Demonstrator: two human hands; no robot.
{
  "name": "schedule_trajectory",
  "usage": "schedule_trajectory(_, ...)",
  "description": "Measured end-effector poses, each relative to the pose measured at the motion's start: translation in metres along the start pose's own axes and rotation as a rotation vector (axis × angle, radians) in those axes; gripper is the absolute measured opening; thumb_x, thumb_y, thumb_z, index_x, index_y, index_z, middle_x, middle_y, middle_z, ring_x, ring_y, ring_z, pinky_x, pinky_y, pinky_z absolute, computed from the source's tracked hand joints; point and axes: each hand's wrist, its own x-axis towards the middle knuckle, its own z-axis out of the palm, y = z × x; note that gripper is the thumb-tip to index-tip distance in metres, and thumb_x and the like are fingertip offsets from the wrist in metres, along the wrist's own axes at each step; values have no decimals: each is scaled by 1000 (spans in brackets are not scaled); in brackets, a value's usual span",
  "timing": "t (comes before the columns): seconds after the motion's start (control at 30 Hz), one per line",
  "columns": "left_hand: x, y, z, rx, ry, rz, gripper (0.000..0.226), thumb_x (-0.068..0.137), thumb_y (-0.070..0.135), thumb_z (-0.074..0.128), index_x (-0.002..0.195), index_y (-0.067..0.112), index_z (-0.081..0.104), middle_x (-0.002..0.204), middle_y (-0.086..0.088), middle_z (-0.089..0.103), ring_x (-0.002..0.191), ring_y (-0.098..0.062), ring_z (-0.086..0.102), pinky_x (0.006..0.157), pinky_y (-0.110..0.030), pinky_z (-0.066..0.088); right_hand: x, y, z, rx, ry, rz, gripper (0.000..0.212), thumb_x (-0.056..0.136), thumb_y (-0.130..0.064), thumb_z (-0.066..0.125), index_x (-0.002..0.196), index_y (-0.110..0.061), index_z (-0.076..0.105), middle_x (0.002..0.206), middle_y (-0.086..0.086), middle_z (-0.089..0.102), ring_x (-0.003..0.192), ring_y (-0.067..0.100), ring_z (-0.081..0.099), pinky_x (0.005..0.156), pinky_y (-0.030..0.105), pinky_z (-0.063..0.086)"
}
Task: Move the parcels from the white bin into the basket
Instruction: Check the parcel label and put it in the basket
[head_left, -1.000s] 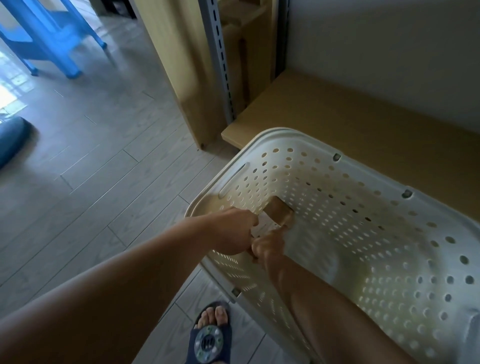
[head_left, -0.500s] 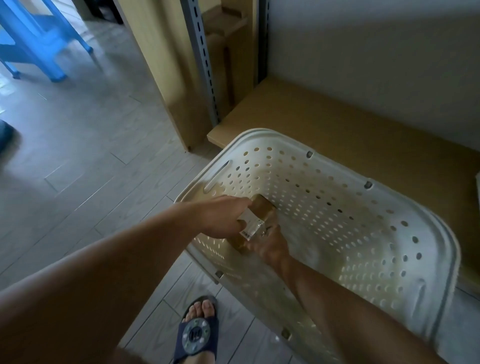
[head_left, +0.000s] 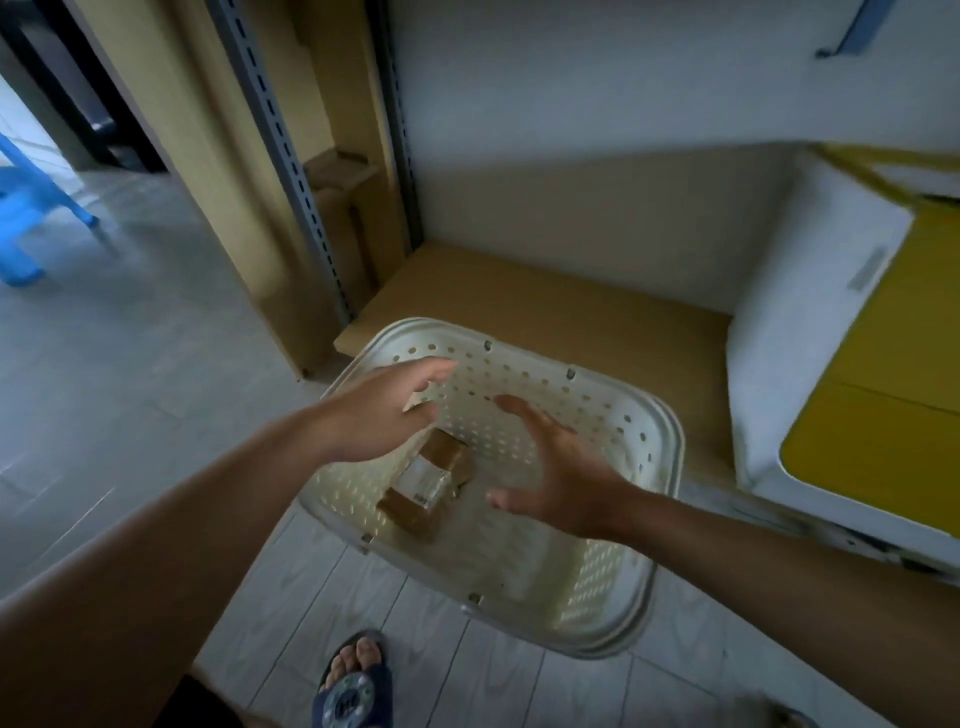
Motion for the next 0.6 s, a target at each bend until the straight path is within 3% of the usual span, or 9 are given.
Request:
schedule_trajectory(0.23, -17, 80, 2, 58, 72, 290, 65, 101, 32, 61, 156, 41, 29, 159, 28, 31, 145, 7, 27, 118, -28, 29, -90, -2, -73, -41, 276, -42, 92, 79, -43, 83, 155, -38, 32, 149, -16, 47, 134, 6, 45, 114, 33, 41)
schedule_trajectory(0.4, -10, 135, 22, 26, 87, 465, 61, 101, 29, 60, 152, 45, 31, 149, 45, 25, 137, 28, 17, 115, -14, 24, -140, 6, -116, -69, 397, -21, 98, 82, -42, 82, 159, -39, 22, 161, -19, 32, 143, -1, 33, 117, 29, 36)
schedule_trajectory(0.5, 1, 169, 40, 13, 117, 587, 62, 101, 23, 60, 155, 39, 34, 156, 32, 33, 143, 17, 27, 118, -22, 31, -166, 18, -135, -76, 480, 46, 100, 83, -42, 82, 159, -41, 18, 164, -20, 27, 140, -3, 30, 115, 26, 34)
schedule_trajectory(0.6, 10, 196, 61, -28, 111, 699, 64, 99, 14, 63, 155, 34, 38, 156, 28, 37, 145, 11, 31, 119, -22, 32, -188, 32, -150, -85, 551, 75, 100, 83, -41, 83, 161, -38, 20, 164, -20, 29, 146, 6, 34, 118, 30, 35)
